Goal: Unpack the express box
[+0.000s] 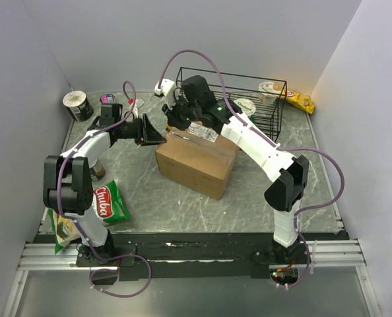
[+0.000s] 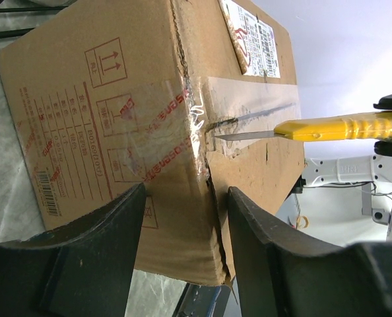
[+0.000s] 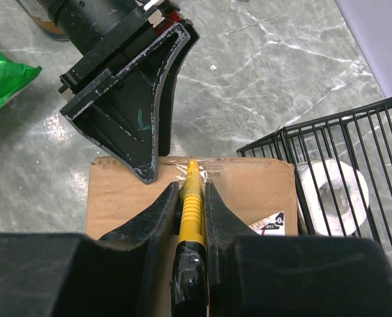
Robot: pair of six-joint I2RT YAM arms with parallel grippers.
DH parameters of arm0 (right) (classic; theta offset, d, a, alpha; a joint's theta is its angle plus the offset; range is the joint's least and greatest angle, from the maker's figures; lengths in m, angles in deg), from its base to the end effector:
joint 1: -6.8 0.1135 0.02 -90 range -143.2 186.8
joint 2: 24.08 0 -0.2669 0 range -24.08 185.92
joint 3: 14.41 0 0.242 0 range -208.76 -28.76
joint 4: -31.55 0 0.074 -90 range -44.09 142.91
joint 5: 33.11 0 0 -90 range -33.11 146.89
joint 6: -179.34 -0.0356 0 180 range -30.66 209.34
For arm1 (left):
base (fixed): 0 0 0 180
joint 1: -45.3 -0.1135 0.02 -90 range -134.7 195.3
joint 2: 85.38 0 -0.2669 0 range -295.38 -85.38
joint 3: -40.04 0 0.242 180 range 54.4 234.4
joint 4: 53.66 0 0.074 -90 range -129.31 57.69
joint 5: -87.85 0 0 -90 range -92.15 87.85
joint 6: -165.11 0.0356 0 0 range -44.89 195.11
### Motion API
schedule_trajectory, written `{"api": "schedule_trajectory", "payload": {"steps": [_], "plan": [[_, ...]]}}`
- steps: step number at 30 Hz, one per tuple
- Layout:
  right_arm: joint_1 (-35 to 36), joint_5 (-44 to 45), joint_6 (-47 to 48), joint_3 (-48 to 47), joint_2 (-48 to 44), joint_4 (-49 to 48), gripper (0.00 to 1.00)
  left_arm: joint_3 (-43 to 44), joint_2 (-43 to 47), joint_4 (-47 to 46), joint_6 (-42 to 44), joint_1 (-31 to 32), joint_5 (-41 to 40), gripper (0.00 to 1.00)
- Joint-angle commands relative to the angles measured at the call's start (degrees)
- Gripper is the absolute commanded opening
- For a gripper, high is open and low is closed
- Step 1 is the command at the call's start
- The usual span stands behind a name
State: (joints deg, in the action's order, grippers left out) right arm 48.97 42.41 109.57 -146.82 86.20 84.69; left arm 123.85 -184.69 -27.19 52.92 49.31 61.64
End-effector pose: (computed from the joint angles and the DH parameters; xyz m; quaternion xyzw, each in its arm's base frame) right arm 0.3125 0.2950 0.3991 -0.5004 0.7064 0.2006 0.4586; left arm 0.3600 -0.0573 0.2522 0.0898 0.7998 -0.5484 0.2271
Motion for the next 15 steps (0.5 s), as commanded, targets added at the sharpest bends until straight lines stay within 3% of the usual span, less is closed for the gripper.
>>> {"api": "schedule_trajectory", "payload": {"steps": [1, 15], "plan": [[-0.4, -0.3, -0.2, -1.6, 0.7, 0.6, 0.00, 1.1, -2.3, 1.3, 1.5, 0.4, -4.0, 0.57], [-0.9, 2.1, 2.9, 2.4, -1.6, -0.6, 0.00, 1.2, -2.3, 1.7, 1.5, 0.2, -4.8, 0.57]]}}
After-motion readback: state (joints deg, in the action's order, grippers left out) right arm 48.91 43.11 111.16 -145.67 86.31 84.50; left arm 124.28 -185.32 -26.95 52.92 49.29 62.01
